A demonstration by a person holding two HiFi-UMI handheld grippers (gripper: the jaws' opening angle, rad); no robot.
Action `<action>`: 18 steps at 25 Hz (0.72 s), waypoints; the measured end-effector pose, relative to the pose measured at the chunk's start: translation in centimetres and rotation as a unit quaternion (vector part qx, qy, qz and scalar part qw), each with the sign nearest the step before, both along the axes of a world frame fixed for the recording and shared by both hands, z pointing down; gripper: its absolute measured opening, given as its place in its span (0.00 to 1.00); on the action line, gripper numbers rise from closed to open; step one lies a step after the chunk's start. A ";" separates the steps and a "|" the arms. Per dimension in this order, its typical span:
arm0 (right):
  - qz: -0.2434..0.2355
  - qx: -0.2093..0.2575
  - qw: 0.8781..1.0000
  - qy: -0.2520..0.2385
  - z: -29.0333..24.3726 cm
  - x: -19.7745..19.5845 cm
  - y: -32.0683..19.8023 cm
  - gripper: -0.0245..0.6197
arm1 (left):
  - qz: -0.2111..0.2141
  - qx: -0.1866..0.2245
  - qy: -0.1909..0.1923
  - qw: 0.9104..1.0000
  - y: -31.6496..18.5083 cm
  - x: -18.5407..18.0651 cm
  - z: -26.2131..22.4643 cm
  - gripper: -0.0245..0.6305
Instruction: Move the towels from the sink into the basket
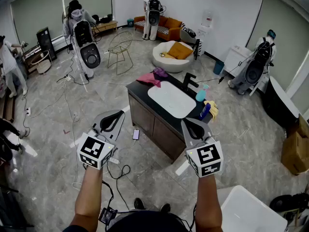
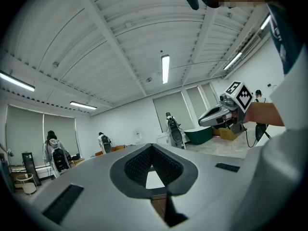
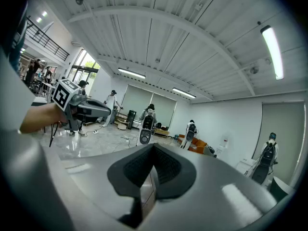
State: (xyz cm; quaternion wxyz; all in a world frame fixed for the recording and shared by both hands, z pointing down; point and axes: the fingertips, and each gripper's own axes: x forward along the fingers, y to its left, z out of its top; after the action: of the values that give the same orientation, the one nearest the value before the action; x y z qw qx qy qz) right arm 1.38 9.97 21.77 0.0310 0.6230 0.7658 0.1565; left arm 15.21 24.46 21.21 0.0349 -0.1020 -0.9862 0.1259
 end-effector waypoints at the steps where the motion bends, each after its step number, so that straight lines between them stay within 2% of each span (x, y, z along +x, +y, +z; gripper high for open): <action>1: 0.000 0.000 1.000 0.001 0.0 0.1 0.1 0.05 | 0.000 0.000 0.001 1.000 0.1 0.1 0.0 0.05; 18: 0.015 -0.008 1.000 0.014 0.2 1.4 3.3 0.05 | 0.016 0.008 -0.001 1.000 3.0 1.2 0.7 0.05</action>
State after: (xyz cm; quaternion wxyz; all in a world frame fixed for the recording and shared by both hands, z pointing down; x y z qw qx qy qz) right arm 2.81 13.27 22.01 0.0228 0.6132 0.7767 0.1419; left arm 16.36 27.49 21.94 0.0324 -0.0865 -0.9886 0.1186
